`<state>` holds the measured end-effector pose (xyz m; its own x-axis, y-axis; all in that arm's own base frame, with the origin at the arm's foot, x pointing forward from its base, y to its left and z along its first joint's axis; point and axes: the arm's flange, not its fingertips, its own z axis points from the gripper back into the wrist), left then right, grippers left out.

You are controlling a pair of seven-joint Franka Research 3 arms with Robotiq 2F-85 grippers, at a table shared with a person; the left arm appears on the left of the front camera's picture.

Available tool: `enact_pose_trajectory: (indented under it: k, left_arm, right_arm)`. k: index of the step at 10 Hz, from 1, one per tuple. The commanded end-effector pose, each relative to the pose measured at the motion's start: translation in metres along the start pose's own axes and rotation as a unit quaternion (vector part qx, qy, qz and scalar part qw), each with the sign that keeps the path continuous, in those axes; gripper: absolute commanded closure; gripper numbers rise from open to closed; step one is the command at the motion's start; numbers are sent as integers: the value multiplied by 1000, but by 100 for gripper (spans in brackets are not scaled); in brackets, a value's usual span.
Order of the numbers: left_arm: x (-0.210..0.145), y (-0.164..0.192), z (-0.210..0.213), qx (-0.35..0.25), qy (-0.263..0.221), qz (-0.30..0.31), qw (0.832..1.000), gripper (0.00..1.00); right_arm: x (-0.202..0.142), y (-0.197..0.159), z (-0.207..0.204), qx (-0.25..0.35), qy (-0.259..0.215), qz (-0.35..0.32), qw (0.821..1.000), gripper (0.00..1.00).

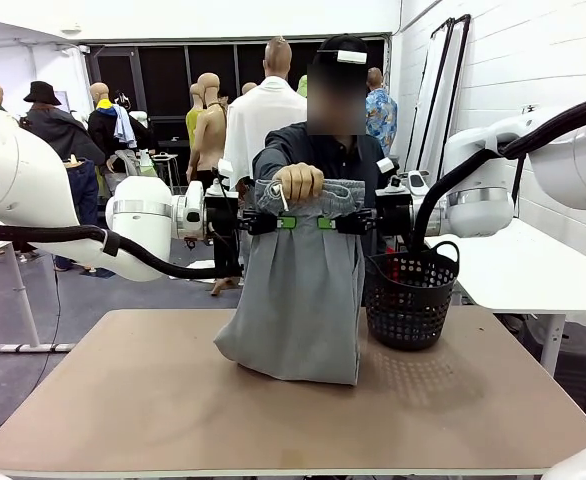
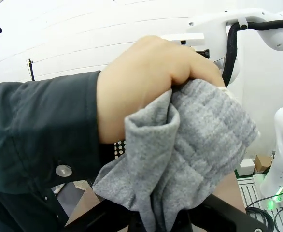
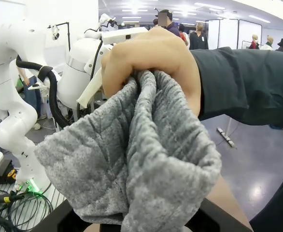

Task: Fold the training pants.
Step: Fold the Training pants in half.

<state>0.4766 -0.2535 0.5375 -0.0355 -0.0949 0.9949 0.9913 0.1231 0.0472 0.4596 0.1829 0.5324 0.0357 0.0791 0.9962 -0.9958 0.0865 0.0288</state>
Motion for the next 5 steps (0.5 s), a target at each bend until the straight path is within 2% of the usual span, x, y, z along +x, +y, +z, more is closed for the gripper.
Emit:
enact_pose_trajectory:
  k: [1,5]
  left_arm:
    - [3,0,1,1,-2,-1,1000,100]
    - [3,0,1,1,-2,-1,1000,100]
  right_arm:
    - [1,1,-1,5,-5,-2,1000,100]
    - [1,1,-1,5,-5,-2,1000,100]
